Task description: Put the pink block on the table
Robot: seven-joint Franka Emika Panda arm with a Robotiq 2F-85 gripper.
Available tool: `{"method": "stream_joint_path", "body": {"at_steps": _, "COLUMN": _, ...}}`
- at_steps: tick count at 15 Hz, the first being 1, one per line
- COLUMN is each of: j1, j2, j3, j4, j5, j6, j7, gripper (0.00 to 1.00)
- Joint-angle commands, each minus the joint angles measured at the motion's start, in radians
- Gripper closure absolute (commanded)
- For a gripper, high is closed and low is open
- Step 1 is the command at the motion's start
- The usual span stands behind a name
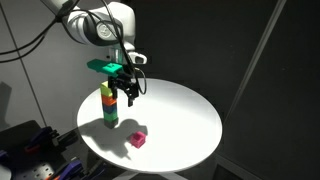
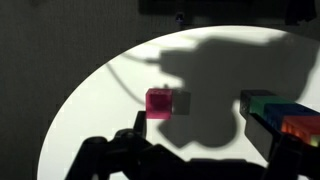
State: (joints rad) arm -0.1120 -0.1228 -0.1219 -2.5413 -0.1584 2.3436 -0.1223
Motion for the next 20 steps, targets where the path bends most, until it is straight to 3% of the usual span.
{"method": "stream_joint_path", "body": {"at_steps": 1, "j1": 0.015, "j2": -0.079, "j3": 0.003, "j4": -0.046, "j5": 0.049, "j6": 0.006, "j7": -0.045, "gripper": 0.00}}
{"method": "stream_joint_path", "body": {"at_steps": 10, "j1": 0.064, "j2": -0.188, "j3": -0.003, "j4": -0.094, "j5": 0.176, "j6": -0.007, "j7": -0.140, "gripper": 0.00}}
{"method": "stream_joint_path", "body": {"at_steps": 20, "j1": 0.064, "j2": -0.295, "j3": 0.010, "j4": -0.124, "j5": 0.141, "j6": -0.052, "j7": -0.116, "gripper": 0.00}}
